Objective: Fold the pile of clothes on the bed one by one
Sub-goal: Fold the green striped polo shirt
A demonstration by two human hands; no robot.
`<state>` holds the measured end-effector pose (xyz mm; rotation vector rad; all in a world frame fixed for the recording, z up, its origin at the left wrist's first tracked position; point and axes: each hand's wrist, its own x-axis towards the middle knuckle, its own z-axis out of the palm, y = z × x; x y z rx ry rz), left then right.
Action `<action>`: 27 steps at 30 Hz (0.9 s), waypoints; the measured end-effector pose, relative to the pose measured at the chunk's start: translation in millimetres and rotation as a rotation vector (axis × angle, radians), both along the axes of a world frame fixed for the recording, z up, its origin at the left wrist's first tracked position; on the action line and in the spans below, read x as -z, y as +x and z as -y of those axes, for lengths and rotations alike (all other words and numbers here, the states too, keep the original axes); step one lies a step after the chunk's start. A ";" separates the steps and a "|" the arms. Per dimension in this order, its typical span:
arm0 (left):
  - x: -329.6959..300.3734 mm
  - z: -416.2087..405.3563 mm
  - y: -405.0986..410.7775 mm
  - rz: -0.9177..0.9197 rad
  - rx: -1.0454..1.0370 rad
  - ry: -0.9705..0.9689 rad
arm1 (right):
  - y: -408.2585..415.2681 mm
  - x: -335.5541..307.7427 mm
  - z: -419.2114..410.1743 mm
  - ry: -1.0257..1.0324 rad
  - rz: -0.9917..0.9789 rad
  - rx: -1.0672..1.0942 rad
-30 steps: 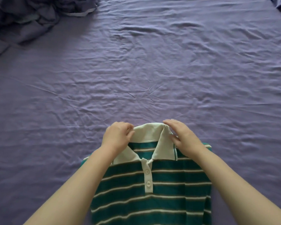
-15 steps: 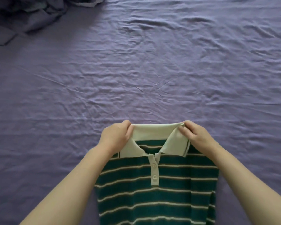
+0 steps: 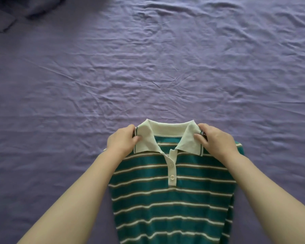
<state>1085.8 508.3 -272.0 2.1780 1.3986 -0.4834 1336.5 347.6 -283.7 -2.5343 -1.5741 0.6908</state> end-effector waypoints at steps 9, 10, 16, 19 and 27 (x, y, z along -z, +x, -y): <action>-10.4 91.4 68.4 0.250 0.226 0.225 | 49.2 -25.6 48.4 -0.169 -0.298 0.157; -9.1 109.9 81.5 0.260 0.330 0.194 | 51.3 -25.8 54.1 -0.178 -0.312 0.143; 15.3 192.7 116.5 0.127 0.640 0.086 | 62.5 -16.1 67.9 0.047 -0.449 0.358; 26.7 193.6 119.1 0.034 0.565 0.089 | 68.6 -4.8 75.5 0.184 -0.427 0.555; 24.2 215.0 117.6 -0.061 0.509 0.120 | 25.2 5.8 136.8 0.223 -0.494 0.492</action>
